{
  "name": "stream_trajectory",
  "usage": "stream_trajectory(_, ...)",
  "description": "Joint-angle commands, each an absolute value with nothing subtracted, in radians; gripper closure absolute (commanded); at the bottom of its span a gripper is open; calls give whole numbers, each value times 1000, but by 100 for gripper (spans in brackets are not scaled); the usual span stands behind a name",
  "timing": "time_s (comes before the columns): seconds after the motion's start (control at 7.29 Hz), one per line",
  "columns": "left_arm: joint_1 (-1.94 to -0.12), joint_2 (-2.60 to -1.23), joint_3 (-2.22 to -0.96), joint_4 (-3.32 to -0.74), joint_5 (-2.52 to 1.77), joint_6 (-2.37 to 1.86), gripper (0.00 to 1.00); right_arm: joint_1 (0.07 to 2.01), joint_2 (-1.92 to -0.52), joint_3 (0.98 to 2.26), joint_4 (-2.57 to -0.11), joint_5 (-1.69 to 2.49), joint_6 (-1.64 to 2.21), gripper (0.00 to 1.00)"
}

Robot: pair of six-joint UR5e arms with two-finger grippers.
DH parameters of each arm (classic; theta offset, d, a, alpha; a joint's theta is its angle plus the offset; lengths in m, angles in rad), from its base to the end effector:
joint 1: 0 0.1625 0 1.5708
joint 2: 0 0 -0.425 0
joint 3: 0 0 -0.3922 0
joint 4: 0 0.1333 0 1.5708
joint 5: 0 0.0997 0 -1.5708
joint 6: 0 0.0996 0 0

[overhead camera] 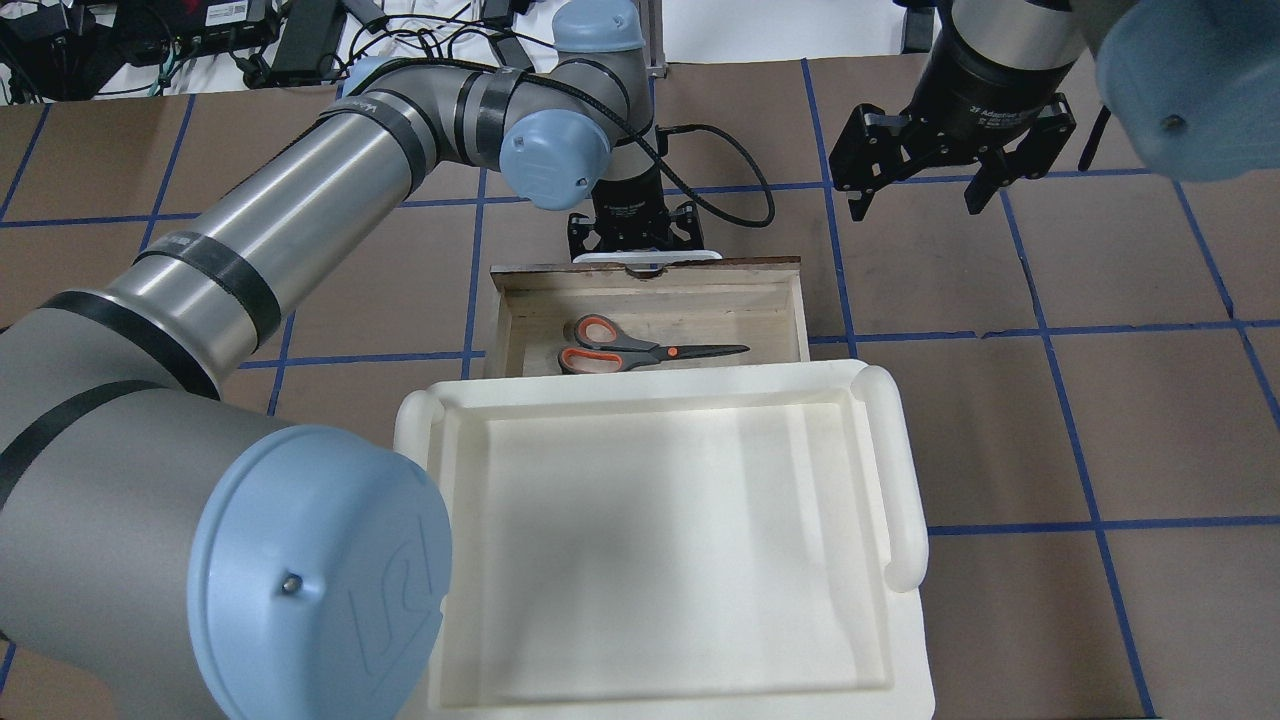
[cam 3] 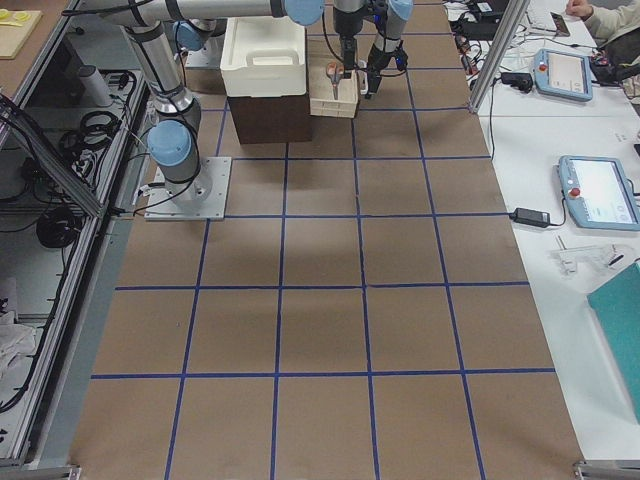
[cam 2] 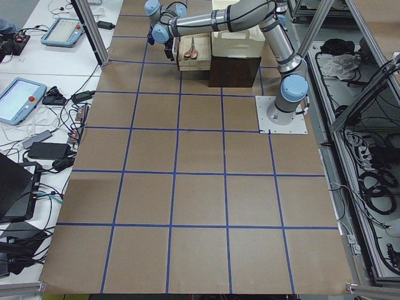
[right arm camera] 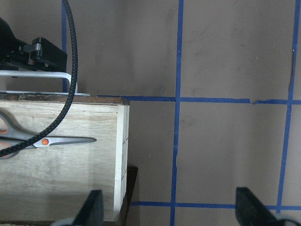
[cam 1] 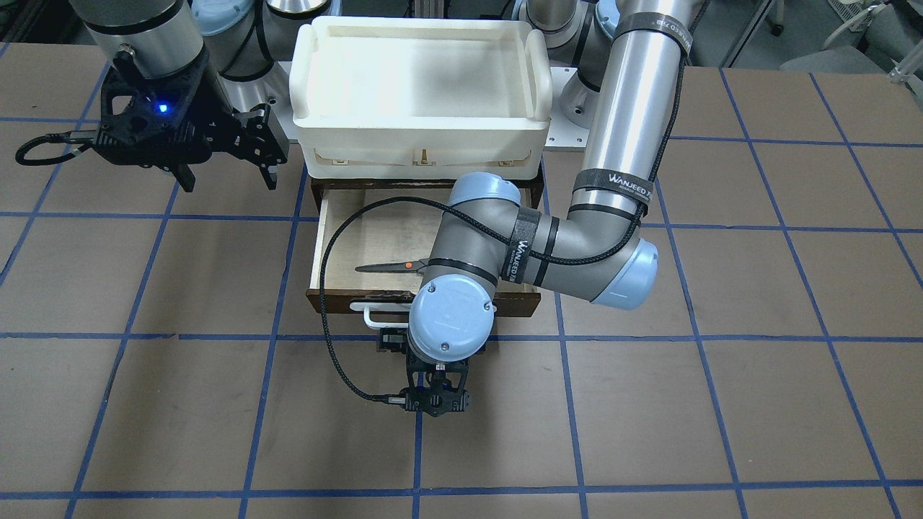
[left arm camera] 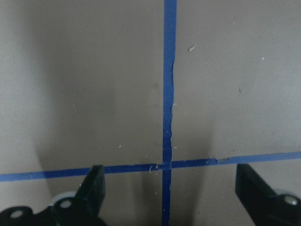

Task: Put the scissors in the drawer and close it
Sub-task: 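Push the drawer closed toward the tray with the left gripper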

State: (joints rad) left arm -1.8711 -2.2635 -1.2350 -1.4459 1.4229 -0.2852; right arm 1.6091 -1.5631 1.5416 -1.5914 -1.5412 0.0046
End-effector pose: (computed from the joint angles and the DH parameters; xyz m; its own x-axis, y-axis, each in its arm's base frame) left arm -0.3523 -0.6376 0.2337 -0.9973 -0.0119 0.0729 0.0076 0.9653 0.2610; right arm 0.1553 -0.4936 0.5006 -0.9989 -0.0349 -0.0298 -0.0337 0.9986 -0.0420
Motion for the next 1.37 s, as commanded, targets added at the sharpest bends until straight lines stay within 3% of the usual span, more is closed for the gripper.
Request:
stream_trajectory(0.0, -1868, -2246, -1235, -1499, 1420, -288, 0, 1609, -1563, 1542, -1591, -1542, 3, 0)
stream_trajectory(0.82, -1885, -2174, -1255, -1649, 1361, -302, 0, 1609, -1563, 1542, -1591, -1542, -2, 0)
stream_trajectory(1.24, -1890, -2109, -1345, -1674, 1358, -298, 0, 1609, -1563, 1542, -1594, -1542, 2, 0)
